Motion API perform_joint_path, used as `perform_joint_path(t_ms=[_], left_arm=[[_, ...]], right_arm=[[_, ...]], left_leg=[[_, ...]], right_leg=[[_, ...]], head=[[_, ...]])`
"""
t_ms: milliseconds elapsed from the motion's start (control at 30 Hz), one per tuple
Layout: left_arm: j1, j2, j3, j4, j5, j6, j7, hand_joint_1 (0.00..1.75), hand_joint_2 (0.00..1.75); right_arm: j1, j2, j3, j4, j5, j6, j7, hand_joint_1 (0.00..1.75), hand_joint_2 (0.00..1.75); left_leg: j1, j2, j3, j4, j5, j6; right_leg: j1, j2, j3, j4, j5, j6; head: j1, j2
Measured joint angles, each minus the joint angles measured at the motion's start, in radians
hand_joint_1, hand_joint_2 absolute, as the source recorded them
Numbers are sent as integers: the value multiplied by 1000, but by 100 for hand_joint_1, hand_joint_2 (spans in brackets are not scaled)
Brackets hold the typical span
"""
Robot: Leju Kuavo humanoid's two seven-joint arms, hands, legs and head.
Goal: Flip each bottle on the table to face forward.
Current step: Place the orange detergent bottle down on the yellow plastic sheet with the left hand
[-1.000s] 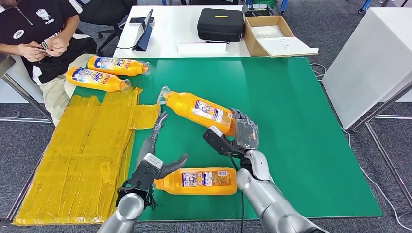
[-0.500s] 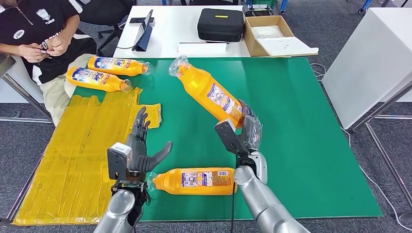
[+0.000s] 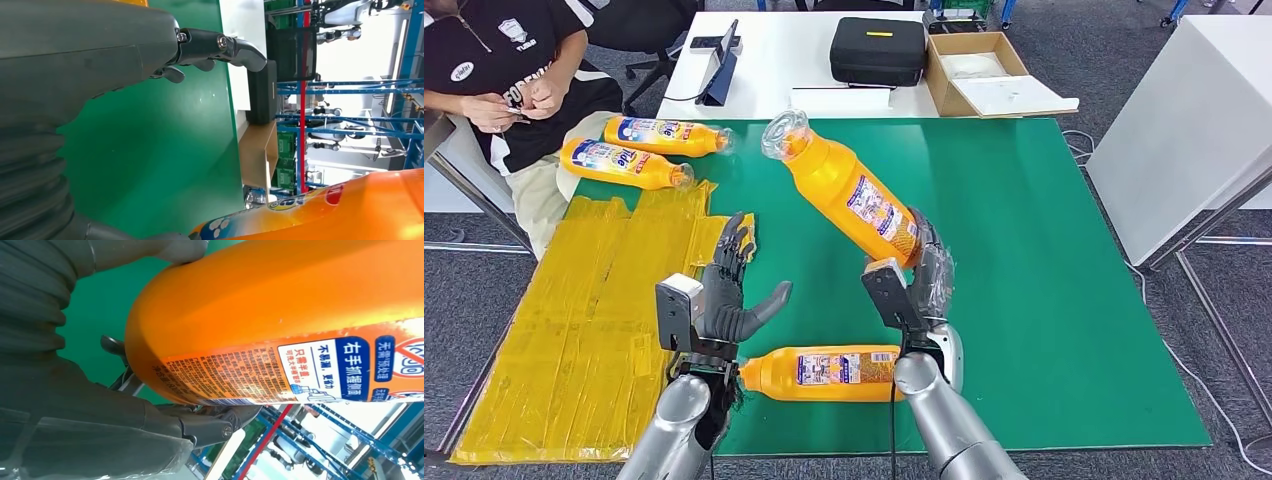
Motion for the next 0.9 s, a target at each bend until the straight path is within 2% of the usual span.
perform_joint_path(t_ms=[300, 433, 600, 900], left_arm=[[-57, -9, -27, 45, -5, -12, -2, 0, 175], [-60, -9, -62, 38, -69, -51, -2, 0, 175], [-57, -5, -119, -2, -143, -61, 9, 0, 175], [-53, 2, -152, -24, -131, -76, 24, 0, 175]], right_arm=[[44, 19, 93, -39, 12, 101, 16, 175, 175], [62, 19, 135, -59, 10, 141, 22, 175, 175], [86, 19, 163, -91, 10, 147, 37, 175, 175], [99, 18, 177, -113, 19, 136, 42, 175, 175]], left_leg=[[0, 0, 0, 0, 0, 0], [0, 0, 0, 0, 0, 0], [0, 0, -1, 0, 0, 0], [0, 0, 0, 0, 0, 0]], right_leg=[[0, 0, 0, 0, 0, 0], [0, 0, 0, 0, 0, 0], [0, 0, 0, 0, 0, 0], [0, 0, 0, 0, 0, 0]], head=[[0, 0], [0, 0], [0, 0], [0, 0]])
